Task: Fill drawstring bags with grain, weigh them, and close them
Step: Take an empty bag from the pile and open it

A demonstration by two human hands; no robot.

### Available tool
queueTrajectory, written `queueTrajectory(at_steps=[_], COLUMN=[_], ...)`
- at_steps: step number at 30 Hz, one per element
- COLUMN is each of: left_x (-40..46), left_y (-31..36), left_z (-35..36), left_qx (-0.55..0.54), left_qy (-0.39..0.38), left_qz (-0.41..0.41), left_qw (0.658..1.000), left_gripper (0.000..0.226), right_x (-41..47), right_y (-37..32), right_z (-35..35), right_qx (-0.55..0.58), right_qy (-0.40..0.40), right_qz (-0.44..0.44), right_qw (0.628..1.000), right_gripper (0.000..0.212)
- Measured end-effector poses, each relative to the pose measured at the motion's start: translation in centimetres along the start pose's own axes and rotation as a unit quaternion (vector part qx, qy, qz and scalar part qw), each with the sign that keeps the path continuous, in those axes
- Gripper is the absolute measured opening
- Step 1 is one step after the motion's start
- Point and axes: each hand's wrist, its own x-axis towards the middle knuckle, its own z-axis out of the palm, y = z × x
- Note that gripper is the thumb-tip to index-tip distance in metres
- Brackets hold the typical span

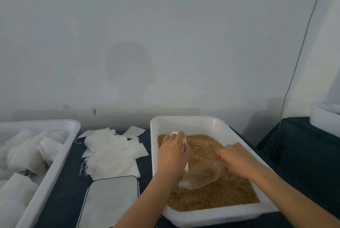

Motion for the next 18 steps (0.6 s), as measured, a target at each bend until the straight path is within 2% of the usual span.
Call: queueTrajectory(at_steps=[3,8,12,18], left_x=[0.0,0.0,0.0,0.3], left_y=[0.0,-0.3,-0.7,-1.3], left_z=[-0.2,0.0,0.4,0.9], left_qx=[-0.004,0.011,0.037,0.043], left_qy=[0.031,0.027,0.003,-0.039], left_qz=[0.008,0.014,0.014,0.026], left_qw=[0.999,0.999,0.999,0.998], left_gripper=[0.013,0.021,0.02,0.015], right_x=[0.0,-0.2,-0.7,-1.4], right_y=[0.2,-1.0,-2.4,-2.5], right_z=[0.0,1.4,1.6,-0.1], right_qx=[-0.032,-0.013,0.039,0.128], right_qy=[0.04,0.043,0.002,-0.091], right_qz=[-0.035,-0.104,-0.129,-0.094], right_qw=[0.998,0.994,0.991,0.983], right_gripper=[0.01,0.008,0.011,0.016])
